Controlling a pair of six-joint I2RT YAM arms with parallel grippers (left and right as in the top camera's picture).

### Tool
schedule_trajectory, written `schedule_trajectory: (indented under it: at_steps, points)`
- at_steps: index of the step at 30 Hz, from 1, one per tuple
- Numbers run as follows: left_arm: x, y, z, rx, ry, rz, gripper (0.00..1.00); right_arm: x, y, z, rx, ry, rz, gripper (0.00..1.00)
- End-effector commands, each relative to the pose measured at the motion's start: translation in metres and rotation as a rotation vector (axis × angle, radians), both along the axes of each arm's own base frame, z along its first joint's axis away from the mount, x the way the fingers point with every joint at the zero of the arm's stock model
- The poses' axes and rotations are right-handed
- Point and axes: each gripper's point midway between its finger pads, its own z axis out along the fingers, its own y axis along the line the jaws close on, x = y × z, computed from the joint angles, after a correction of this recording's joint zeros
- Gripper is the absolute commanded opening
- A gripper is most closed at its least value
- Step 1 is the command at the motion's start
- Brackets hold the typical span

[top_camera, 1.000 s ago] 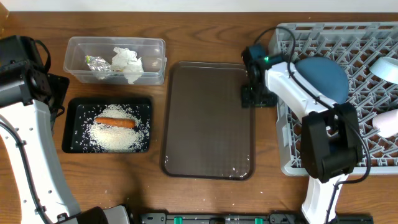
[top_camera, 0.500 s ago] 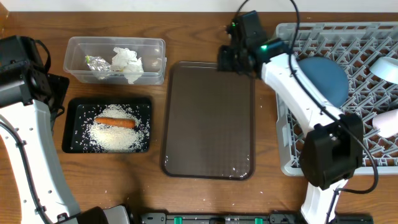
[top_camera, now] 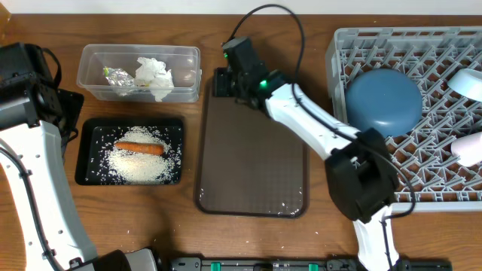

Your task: Sort waste into correct bins and load items into the dishwasher rack

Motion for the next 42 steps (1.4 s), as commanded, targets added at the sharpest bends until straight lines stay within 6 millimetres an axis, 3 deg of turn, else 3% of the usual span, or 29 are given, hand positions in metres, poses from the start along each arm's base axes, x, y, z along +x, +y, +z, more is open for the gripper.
schedule_trajectory:
  at_steps: [1,8,16,24,35,42]
  points:
    - [-0.003,0.002,-0.002,-0.002,0.007,0.018,0.98,0.015,-0.004,-0.004,-0.004,-0.03,-0.079,0.01]
    - [-0.003,0.002,-0.003,-0.002,0.008,0.018,0.98,0.025,0.012,-0.004,0.041,-0.088,-0.073,0.01]
    - [-0.003,0.002,-0.002,-0.002,0.007,0.018,0.98,0.022,0.032,-0.029,0.112,-0.033,-0.085,0.02]
    - [-0.003,0.002,-0.002,-0.002,0.007,0.018,0.98,0.019,0.043,-0.036,0.158,-0.014,-0.056,0.01]
    - [-0.003,0.001,-0.003,-0.002,0.008,0.018,0.98,0.012,0.067,-0.019,0.242,-0.043,0.017,0.01]
    - [-0.003,0.002,-0.003,-0.002,0.008,0.018,0.98,0.015,0.065,-0.018,0.244,-0.047,0.013,0.02]
